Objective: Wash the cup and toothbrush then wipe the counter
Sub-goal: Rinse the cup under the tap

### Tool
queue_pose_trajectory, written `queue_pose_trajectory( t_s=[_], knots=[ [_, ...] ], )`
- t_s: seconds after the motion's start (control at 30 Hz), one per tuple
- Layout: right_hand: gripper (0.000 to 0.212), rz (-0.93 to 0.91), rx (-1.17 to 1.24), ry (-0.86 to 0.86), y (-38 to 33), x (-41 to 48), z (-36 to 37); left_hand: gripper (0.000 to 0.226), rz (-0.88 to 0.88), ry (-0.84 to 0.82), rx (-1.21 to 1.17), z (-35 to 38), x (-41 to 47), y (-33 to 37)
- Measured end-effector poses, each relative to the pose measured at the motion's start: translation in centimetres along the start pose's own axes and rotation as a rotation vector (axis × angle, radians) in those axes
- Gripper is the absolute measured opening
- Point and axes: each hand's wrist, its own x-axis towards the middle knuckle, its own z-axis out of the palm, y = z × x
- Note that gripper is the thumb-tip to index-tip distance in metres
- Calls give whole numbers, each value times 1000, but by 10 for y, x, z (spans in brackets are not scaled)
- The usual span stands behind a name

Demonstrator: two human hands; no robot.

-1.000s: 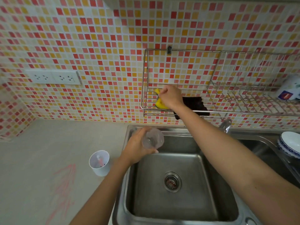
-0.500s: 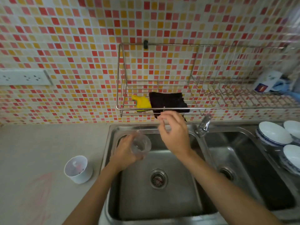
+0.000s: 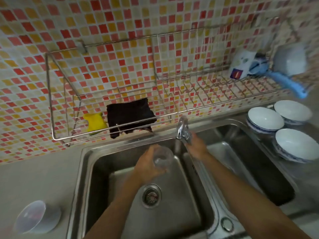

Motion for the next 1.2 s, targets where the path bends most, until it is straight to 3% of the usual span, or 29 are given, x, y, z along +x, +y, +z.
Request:
queue_pose_trajectory(
  t_s=[0.2, 0.33, 0.4, 0.53, 0.73, 0.9, 1.07, 1.2],
  knots=[
    [36, -221, -210, -143, 15, 23, 5, 76, -48, -61, -61, 29, 34, 12],
    [36, -323, -375, -124, 24, 39, -1, 53, -33, -69, -21, 45, 43, 24],
    [38, -307, -436, -186, 24, 46, -2, 55, -27, -38, -3, 48, 46, 28],
    [35, -293, -413, -209, 29, 52, 2, 67, -70, -13, 6, 54, 50, 25],
    [41, -274, -404, -246, 30, 51, 3, 58, -73, 116, -2, 61, 50, 27],
    [33, -291, -349, -272, 28, 46, -1, 78, -43, 27, 64, 71, 40, 23],
    [33, -307, -340, -249, 29, 44, -4, 69, -150, 199, -3, 60, 36, 7],
    [33, -321, -334, -255, 29, 45, -3, 76, -154, 107, 53, 64, 29, 14]
  ],
)
